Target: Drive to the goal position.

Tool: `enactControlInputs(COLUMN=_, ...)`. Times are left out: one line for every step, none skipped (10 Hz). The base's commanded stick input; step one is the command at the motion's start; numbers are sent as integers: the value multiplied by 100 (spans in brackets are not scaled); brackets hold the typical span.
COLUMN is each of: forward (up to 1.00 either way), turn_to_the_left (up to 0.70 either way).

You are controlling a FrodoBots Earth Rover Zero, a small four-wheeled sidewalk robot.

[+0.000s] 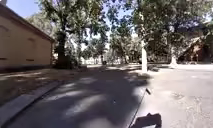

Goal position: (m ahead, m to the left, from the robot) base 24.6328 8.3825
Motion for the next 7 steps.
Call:
enactControlInputs(forward=70, turn_to_the_left=0)
enactControlInputs(forward=70, turn_to_the_left=0)
enactControlInputs(forward=70, turn_to_the_left=0)
enactControlInputs(forward=70, turn_to_the_left=0)
enactControlInputs(forward=70, turn_to_the_left=0)
enactControlInputs(forward=70, turn_to_the_left=0)
enactControlInputs(forward=70, turn_to_the_left=0)
